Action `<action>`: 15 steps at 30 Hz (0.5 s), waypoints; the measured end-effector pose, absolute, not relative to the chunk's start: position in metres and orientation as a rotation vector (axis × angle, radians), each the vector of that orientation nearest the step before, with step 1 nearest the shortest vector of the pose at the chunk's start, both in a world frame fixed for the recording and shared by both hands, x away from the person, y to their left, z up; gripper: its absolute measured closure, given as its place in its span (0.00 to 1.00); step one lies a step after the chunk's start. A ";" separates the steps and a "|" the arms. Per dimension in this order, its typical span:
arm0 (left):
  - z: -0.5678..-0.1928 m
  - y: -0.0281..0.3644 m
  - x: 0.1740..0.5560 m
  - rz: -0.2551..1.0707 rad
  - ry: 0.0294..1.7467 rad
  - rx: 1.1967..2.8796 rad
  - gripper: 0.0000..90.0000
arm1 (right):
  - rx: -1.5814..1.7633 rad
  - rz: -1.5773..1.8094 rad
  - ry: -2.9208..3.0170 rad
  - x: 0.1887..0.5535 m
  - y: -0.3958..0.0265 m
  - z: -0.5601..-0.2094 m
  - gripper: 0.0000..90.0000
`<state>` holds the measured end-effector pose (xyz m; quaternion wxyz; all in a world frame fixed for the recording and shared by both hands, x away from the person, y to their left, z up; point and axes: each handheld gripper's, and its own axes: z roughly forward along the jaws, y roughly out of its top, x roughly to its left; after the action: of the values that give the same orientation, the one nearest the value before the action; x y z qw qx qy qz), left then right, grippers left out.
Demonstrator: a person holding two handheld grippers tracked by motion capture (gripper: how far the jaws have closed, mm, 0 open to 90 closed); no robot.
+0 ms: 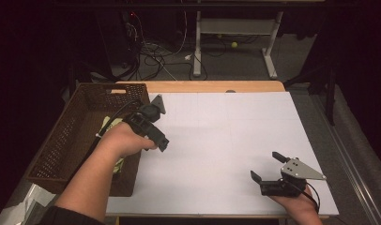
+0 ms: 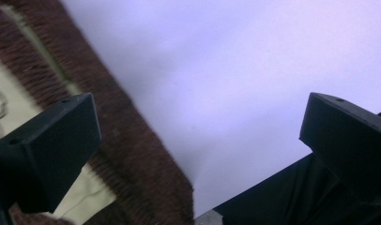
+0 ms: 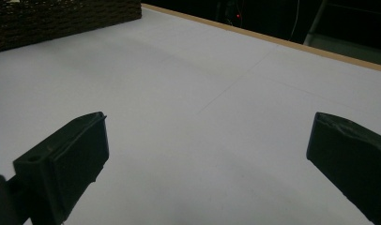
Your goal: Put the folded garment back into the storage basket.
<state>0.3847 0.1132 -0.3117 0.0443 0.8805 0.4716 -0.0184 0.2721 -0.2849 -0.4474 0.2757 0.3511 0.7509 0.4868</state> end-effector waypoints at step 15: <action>-0.343 0.077 0.385 -0.109 1.333 2.704 0.00 | 0.974 1.333 1.992 0.271 -0.294 -0.446 0.00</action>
<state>0.3845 0.0765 -0.3426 0.0622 0.8946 0.4410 -0.0359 0.2711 -0.2941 -0.4460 0.2736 0.3620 0.7407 0.4955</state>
